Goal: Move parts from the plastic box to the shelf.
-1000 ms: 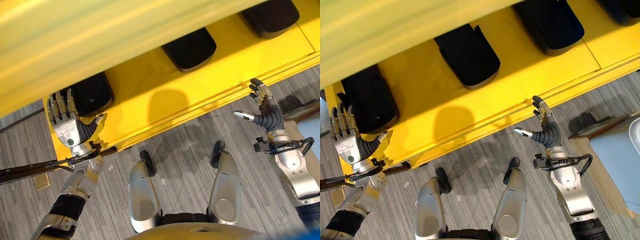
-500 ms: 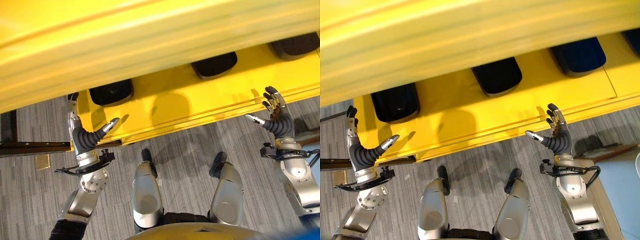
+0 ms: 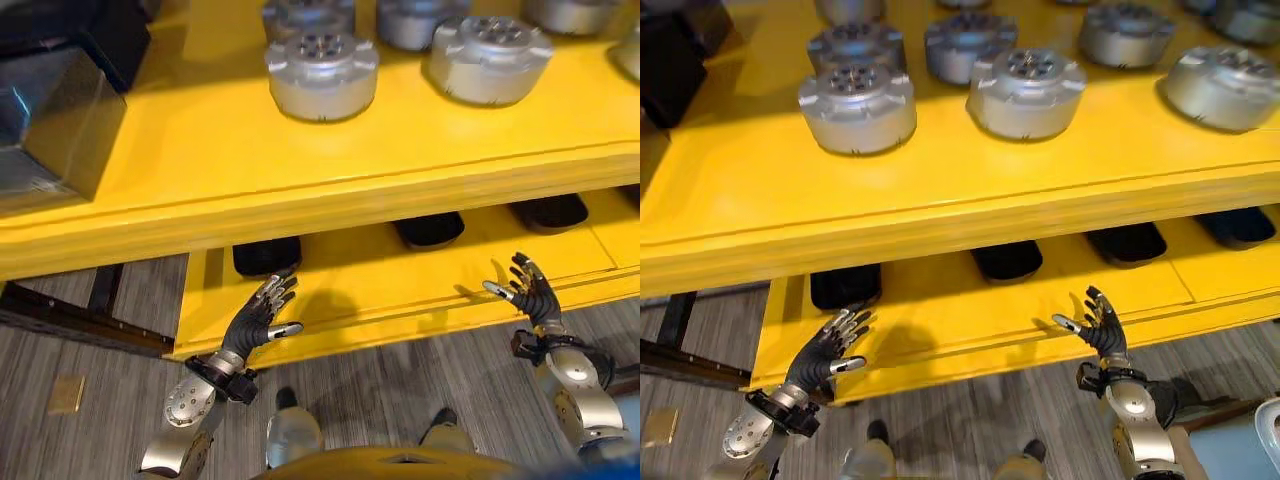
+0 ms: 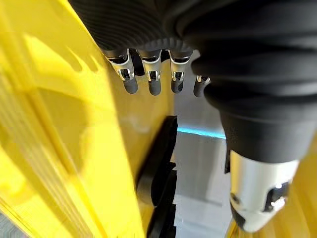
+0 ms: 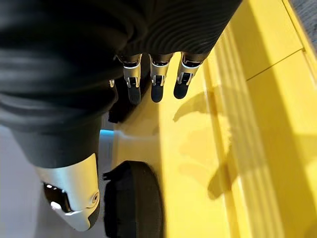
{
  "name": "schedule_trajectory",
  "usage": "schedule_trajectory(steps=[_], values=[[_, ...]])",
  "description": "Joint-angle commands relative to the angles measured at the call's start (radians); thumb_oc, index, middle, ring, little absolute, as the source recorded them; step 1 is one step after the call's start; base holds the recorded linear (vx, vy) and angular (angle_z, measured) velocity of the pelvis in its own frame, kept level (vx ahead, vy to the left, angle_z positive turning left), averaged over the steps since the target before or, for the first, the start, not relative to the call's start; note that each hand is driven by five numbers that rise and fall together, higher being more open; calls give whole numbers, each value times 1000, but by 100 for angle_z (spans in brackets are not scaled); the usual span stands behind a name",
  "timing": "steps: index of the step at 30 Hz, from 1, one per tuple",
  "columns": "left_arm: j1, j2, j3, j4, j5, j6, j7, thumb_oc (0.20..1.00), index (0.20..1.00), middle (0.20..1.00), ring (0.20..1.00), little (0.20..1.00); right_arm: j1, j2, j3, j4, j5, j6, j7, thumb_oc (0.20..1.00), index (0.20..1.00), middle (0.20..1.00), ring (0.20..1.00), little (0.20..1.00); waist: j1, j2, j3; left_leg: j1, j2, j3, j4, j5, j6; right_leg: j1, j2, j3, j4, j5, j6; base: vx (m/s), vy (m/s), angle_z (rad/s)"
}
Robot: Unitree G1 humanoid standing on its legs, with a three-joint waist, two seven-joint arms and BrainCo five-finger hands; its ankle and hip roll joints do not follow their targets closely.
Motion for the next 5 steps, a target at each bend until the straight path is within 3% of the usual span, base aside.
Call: schedule_trajectory(steps=[1,3,5], values=[[-15,51,69,-65,-67,16,-40,1000,1000,1000,1000,1000,-57,-13,-63,-93,-1,-17,-14,1000,1000,1000,1000,1000,2,-39,83,28,41,63,-2,39,-4,15,9,13,-15,10,6,-4,68,-9],[0,43,78,-47,-82,19,-71,1000,1000,1000,1000,1000,-26,-8,-71,-92,4,8,-20,1000,1000,1000,1000,1000,-5,-40,62,62,40,84,-64,67,-10,44,2,8,-64,40,17,11,79,-1],[18,39,98,-43,-96,18,-91,1000,1000,1000,1000,1000,15,5,-81,-100,-5,30,-19,1000,1000,1000,1000,1000,-10,-39,49,85,36,87,-84,59,-23,67,-2,11,-87,46,36,77,55,-7]])
